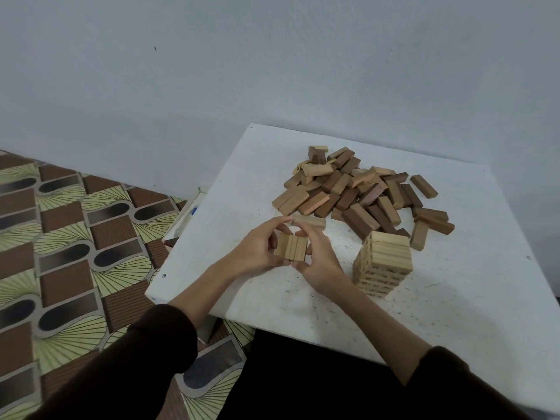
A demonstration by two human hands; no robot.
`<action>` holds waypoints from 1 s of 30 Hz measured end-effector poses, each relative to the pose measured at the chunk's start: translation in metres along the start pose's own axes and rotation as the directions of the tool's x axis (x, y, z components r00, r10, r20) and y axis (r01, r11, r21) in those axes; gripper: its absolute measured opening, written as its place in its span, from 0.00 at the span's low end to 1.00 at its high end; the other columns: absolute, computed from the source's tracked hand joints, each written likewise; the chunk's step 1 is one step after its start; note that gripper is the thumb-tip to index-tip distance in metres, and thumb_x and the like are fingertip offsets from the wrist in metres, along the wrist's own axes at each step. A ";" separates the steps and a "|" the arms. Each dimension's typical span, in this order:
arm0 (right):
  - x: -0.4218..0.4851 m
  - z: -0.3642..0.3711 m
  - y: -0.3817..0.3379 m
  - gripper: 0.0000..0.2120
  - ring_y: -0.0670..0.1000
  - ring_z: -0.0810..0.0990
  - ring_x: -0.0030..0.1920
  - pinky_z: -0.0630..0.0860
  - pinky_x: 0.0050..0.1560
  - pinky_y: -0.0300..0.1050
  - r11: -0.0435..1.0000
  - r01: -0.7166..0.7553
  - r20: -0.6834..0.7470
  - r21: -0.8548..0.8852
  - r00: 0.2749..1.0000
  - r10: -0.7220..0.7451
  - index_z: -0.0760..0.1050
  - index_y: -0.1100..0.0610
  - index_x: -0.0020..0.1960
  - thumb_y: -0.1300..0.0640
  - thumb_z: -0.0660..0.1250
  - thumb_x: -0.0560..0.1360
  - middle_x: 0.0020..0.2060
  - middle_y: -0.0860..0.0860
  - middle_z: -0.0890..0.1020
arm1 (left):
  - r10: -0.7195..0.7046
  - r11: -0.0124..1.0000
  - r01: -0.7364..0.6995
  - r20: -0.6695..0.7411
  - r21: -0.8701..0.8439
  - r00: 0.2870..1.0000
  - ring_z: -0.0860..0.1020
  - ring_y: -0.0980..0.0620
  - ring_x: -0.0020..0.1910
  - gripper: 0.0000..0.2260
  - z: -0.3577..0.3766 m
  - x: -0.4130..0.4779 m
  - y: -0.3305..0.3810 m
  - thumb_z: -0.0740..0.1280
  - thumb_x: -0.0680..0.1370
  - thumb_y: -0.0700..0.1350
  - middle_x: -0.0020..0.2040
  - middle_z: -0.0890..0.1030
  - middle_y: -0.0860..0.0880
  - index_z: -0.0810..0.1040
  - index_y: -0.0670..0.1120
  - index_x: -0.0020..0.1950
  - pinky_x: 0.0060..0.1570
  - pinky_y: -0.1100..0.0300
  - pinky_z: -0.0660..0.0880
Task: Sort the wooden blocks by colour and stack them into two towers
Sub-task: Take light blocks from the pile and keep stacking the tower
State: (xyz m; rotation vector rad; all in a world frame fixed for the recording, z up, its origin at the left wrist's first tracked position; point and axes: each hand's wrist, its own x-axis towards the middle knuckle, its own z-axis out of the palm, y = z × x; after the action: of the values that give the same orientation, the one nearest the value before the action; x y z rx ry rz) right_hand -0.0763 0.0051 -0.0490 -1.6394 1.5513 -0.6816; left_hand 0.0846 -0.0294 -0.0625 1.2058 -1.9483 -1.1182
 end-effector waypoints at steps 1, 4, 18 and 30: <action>0.000 0.000 0.000 0.35 0.49 0.69 0.58 0.72 0.61 0.52 1.000 0.000 0.004 -0.001 1.000 0.000 0.61 0.43 0.70 0.66 0.69 0.71 0.58 0.46 0.68 | -0.005 1.000 0.005 -0.002 -0.003 1.000 0.69 0.61 0.35 0.36 0.000 0.000 0.000 0.77 0.66 0.34 0.52 0.75 0.55 0.67 0.48 0.70 0.38 0.70 0.69; 0.000 0.002 -0.002 0.35 0.50 0.69 0.59 0.72 0.61 0.53 1.000 -0.017 0.009 -0.019 1.000 0.017 0.60 0.42 0.70 0.66 0.68 0.72 0.59 0.46 0.67 | -0.009 1.000 0.009 -0.013 0.001 1.000 0.69 0.61 0.35 0.36 0.000 -0.001 0.000 0.77 0.65 0.34 0.52 0.75 0.55 0.68 0.49 0.69 0.37 0.70 0.69; 0.002 -0.043 -0.072 0.34 0.52 0.60 0.65 0.56 0.62 0.39 0.935 0.258 -0.083 -0.242 0.955 -0.285 0.57 0.55 0.74 0.69 0.65 0.73 0.67 0.52 0.65 | 0.164 0.977 -0.131 -0.198 0.169 0.966 0.72 0.54 0.58 0.38 -0.041 0.005 0.071 0.79 0.65 0.40 0.57 0.77 0.52 0.66 0.51 0.71 0.60 0.67 0.65; -0.056 -0.153 -0.049 0.34 0.45 0.66 0.60 0.63 0.53 0.29 0.952 0.194 -0.100 -0.235 0.970 -0.223 0.64 0.43 0.70 0.61 0.72 0.69 0.55 0.35 0.72 | 0.271 0.956 -0.260 -0.073 0.134 0.960 0.70 0.60 0.55 0.39 0.021 0.025 0.142 0.78 0.66 0.46 0.58 0.74 0.56 0.64 0.52 0.73 0.52 0.72 0.67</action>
State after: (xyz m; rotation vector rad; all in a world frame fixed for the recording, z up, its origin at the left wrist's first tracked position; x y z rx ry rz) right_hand -0.1782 0.0330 0.0843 -1.9837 1.6048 -0.7560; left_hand -0.0020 -0.0110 0.0534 0.9988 -2.0615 -0.8022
